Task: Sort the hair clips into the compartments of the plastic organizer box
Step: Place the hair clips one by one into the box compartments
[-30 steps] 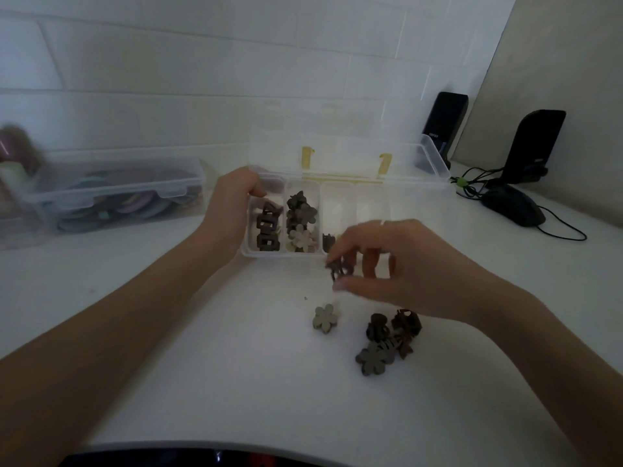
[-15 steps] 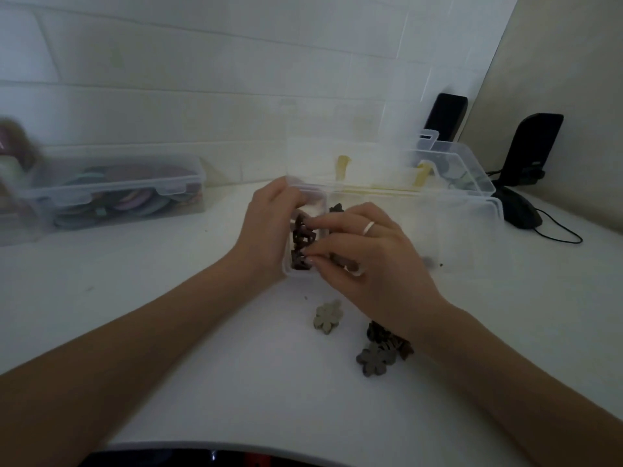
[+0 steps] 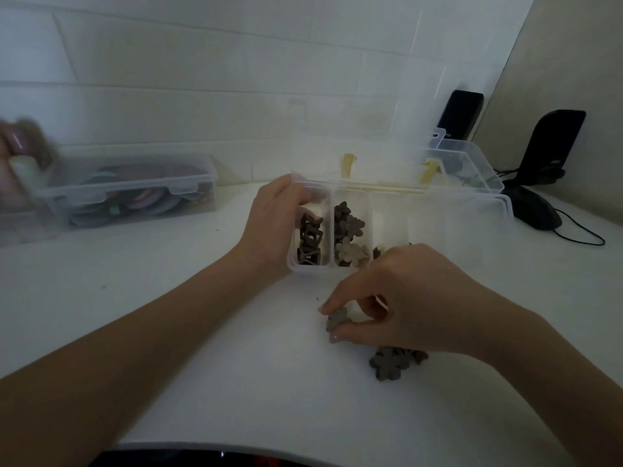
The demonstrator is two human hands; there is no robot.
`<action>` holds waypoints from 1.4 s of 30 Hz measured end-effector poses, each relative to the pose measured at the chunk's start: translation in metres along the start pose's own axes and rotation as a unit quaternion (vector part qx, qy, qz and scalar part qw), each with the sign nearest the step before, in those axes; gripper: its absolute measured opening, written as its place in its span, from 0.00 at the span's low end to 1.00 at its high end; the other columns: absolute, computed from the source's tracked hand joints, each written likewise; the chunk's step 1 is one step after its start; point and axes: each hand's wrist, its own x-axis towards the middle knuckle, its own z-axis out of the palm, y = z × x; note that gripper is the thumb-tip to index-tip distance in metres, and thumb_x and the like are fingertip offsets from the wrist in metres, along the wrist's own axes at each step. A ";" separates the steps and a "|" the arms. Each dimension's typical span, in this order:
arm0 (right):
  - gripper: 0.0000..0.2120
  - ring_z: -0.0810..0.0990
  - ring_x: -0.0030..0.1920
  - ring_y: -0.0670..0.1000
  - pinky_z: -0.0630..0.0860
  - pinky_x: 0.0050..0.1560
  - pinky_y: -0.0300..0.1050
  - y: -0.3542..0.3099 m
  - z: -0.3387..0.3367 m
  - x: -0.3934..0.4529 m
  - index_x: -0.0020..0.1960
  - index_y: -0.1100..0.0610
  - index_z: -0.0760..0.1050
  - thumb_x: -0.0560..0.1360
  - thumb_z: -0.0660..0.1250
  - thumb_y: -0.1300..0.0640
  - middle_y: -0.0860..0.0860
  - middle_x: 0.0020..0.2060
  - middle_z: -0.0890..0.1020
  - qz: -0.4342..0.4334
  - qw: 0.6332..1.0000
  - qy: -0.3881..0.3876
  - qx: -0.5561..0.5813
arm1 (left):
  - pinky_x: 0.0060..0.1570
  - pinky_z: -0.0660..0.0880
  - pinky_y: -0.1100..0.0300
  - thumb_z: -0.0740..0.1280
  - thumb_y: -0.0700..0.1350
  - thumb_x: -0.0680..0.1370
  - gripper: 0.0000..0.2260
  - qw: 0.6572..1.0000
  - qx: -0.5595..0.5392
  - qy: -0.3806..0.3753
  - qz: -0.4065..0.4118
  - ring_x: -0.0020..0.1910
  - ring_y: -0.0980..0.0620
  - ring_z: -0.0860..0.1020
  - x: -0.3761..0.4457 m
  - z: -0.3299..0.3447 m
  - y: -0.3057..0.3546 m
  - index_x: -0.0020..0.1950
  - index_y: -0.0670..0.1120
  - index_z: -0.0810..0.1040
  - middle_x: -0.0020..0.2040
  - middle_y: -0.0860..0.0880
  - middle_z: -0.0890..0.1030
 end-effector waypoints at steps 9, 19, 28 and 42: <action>0.07 0.68 0.37 0.38 0.68 0.30 0.36 -0.005 0.007 0.002 0.39 0.46 0.75 0.67 0.73 0.47 0.40 0.46 0.80 -0.031 0.999 0.025 -0.012 | 0.38 0.75 0.60 0.61 0.39 0.67 0.12 1.000 0.019 -0.005 -0.018 0.39 0.48 0.74 0.009 -0.008 -0.001 0.42 0.29 0.72 0.41 0.41 0.74; 0.04 0.80 0.40 0.49 0.79 0.38 0.40 0.005 0.002 0.009 0.38 0.64 0.80 0.69 0.73 0.66 0.53 0.45 0.79 0.035 0.893 0.420 0.158 | 0.36 0.74 0.63 0.60 0.41 0.71 0.07 1.000 0.002 0.008 -0.024 0.40 0.49 0.76 0.004 -0.005 -0.001 0.38 0.43 0.77 0.45 0.40 0.77; 0.04 0.77 0.42 0.54 0.71 0.43 0.50 0.026 0.015 0.026 0.40 0.55 0.83 0.71 0.71 0.55 0.49 0.40 0.81 0.074 0.911 0.399 -0.077 | 0.38 0.74 0.60 0.60 0.41 0.64 0.11 0.999 0.005 -0.028 -0.020 0.40 0.48 0.76 0.002 0.003 -0.006 0.40 0.36 0.76 0.41 0.44 0.77; 0.12 0.75 0.51 0.51 0.61 0.51 0.45 0.024 0.009 0.015 0.57 0.50 0.76 0.78 0.58 0.51 0.44 0.43 0.82 0.111 0.943 0.292 -0.111 | 0.38 0.75 0.62 0.59 0.43 0.62 0.15 0.999 0.021 -0.005 -0.032 0.45 0.48 0.76 0.003 0.001 -0.004 0.39 0.33 0.77 0.45 0.37 0.78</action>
